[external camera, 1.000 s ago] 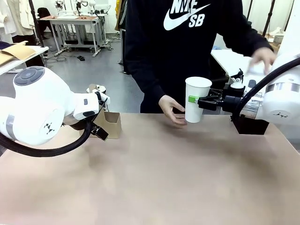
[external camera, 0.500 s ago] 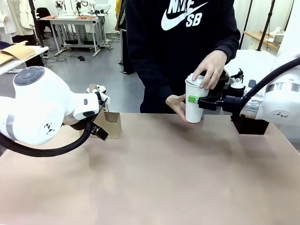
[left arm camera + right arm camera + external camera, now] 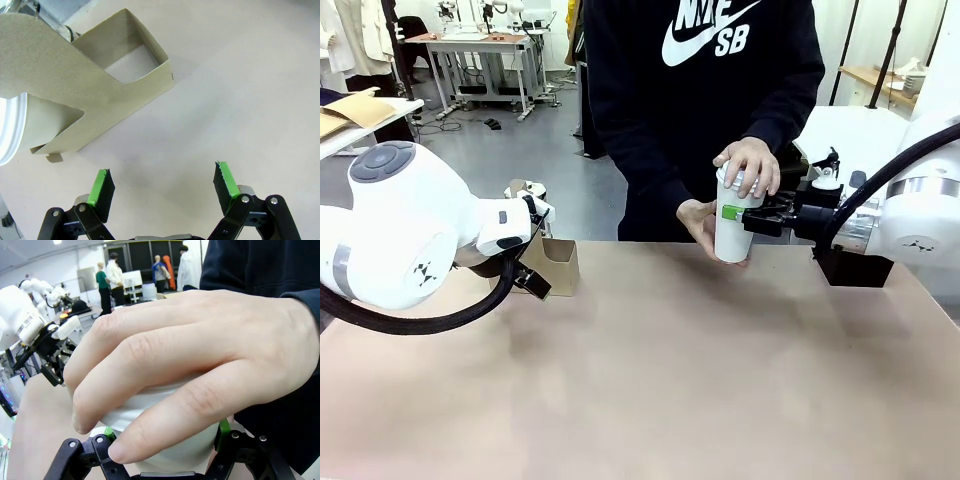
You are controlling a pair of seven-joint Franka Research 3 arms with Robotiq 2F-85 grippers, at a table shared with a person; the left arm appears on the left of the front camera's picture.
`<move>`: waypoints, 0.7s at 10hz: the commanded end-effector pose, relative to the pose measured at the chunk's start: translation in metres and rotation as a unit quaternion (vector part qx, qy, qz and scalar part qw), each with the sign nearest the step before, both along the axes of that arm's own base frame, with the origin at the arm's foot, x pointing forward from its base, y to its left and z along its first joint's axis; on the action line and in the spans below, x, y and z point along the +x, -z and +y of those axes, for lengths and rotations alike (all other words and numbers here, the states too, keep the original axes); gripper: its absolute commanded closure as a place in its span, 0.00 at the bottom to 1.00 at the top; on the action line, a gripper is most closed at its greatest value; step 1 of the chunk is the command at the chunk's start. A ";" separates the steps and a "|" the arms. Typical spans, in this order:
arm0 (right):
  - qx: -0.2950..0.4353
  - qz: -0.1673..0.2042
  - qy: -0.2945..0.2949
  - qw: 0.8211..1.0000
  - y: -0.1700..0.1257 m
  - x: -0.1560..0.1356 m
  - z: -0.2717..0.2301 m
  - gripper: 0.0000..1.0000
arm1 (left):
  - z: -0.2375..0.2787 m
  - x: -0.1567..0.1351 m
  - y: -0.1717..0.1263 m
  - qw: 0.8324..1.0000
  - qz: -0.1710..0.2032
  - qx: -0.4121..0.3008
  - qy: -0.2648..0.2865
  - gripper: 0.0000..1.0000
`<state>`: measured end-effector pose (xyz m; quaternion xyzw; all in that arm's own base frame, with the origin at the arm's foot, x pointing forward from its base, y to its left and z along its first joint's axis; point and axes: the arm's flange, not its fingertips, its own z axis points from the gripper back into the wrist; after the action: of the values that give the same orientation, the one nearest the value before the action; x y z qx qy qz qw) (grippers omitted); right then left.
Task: Pour a drink into a cup and package it in a carrier.
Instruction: When a person places the Paper Cup Lid on the 600 ml Paper Cup , lift the 600 ml Paper Cup.
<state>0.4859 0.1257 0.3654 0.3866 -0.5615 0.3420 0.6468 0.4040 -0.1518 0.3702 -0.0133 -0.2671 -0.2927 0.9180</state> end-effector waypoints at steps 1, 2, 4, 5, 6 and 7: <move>-0.001 -0.004 -0.001 1.000 -0.004 0.001 0.003 0.20 | 0.000 0.000 0.000 1.000 0.000 0.000 0.000 0.00; -0.001 -0.004 -0.001 1.000 -0.004 0.001 0.003 0.20 | 0.000 0.000 0.000 1.000 0.000 0.000 0.000 0.00; -0.001 -0.004 -0.001 1.000 -0.004 0.001 0.003 0.20 | 0.000 0.000 0.000 1.000 0.000 0.000 0.000 0.00; -0.001 -0.004 -0.001 1.000 -0.004 0.001 0.003 0.20 | 0.000 0.000 0.000 1.000 0.000 0.000 0.000 0.00; -0.001 -0.004 -0.001 1.000 -0.004 0.001 0.003 0.20 | 0.000 0.000 0.000 1.000 0.000 0.000 0.000 0.00; -0.001 -0.004 -0.001 1.000 -0.004 0.001 0.003 0.20 | 0.000 0.000 0.000 1.000 0.000 0.000 0.000 0.00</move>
<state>0.4860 0.1257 0.3656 0.3866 -0.5615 0.3424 0.6466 0.4040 -0.1518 0.3702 -0.0133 -0.2671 -0.2927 0.9180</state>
